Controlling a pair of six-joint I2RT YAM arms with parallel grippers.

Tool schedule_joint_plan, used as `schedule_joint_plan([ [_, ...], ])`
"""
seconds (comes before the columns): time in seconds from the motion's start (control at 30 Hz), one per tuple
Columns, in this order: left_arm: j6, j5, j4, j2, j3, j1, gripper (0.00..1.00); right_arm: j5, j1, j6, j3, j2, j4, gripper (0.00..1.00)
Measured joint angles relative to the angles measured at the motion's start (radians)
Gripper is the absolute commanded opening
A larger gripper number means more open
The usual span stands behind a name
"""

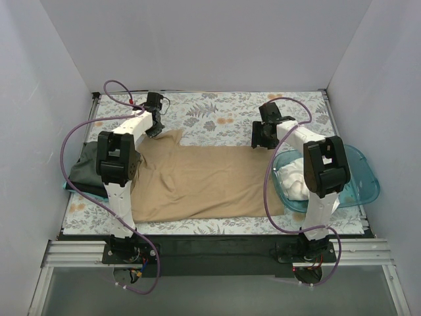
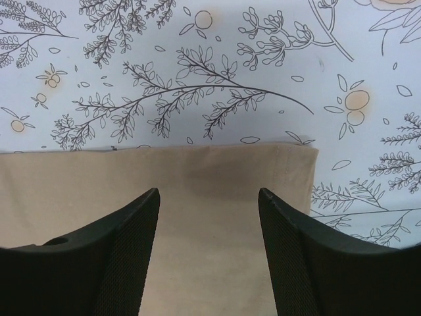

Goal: Fold and stack the t-shirts
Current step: Fold the tshirt

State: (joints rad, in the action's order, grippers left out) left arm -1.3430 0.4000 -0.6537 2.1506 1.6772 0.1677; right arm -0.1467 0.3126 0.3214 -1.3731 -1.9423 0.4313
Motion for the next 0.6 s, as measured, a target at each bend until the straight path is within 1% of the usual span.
schedule_joint_plan([
  [0.07,-0.001,0.000,0.003,0.000,-0.007,0.000,0.00,-0.003,0.000,0.024,0.000,-0.001,0.000,0.67],
  [0.23,-0.004,0.000,0.005,-0.003,-0.010,0.000,0.00,-0.019,0.007,0.087,0.000,-0.015,-0.001,0.61],
  [0.4,-0.004,0.001,0.006,-0.008,-0.011,0.000,0.00,-0.079,0.027,0.140,0.000,-0.040,-0.001,0.56],
  [0.53,-0.004,0.001,0.008,-0.018,-0.014,0.000,0.00,-0.127,0.043,0.174,0.000,-0.042,-0.003,0.55],
  [0.6,-0.005,0.000,0.008,-0.023,-0.014,0.000,0.00,-0.142,0.048,0.183,0.000,-0.043,-0.004,0.57],
])
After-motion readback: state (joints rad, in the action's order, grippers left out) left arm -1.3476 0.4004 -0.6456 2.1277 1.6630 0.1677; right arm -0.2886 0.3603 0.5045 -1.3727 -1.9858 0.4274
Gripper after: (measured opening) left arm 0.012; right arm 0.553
